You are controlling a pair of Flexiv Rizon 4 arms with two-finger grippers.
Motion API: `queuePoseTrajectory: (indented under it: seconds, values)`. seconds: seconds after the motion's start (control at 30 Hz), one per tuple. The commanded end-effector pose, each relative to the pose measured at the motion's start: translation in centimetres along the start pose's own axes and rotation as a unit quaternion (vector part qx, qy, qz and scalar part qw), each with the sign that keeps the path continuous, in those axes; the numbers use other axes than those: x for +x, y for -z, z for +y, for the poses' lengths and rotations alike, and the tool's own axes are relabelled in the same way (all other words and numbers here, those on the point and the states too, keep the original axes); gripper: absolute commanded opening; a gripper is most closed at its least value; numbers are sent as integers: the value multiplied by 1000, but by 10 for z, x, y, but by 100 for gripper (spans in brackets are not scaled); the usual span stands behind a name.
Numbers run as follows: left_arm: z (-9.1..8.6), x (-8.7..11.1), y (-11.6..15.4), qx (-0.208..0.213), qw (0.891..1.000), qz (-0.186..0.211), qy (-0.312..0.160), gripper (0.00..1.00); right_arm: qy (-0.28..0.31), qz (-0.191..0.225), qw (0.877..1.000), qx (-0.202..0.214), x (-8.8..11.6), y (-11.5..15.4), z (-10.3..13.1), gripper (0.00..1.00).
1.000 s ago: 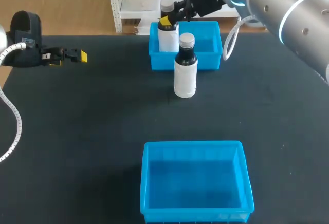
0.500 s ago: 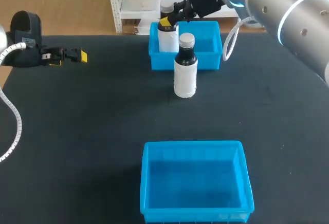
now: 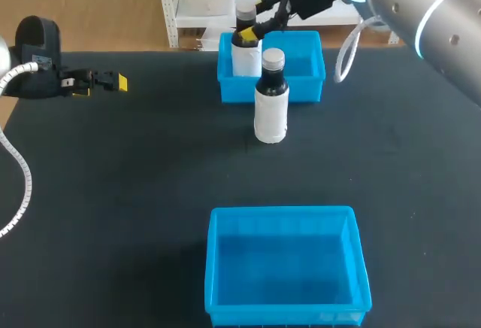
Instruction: Pick up the bottle, and place it in the far bin if it is heavy, or in the near bin if it is light.
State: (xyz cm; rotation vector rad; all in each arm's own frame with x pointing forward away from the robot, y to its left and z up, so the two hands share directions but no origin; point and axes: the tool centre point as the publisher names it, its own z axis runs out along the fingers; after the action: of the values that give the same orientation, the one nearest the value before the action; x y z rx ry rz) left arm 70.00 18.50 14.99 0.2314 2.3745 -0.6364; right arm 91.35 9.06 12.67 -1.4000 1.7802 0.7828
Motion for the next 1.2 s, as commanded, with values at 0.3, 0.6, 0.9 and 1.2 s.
queuePoseTrajectory:
  seconds: [0.3,0.6,0.9,1.2]
  values:
    - [0,0,0,0,1000,0,0,100,-10,14,996,-87,28,75,-2,100]
    - [0,0,0,0,1000,0,0,100,-14,19,998,-65,50,121,14,100]
    - [0,0,0,0,1000,0,0,100,-9,20,998,-57,64,147,43,100]
    - [0,0,0,0,1000,0,0,100,-8,10,999,-41,70,156,73,100]
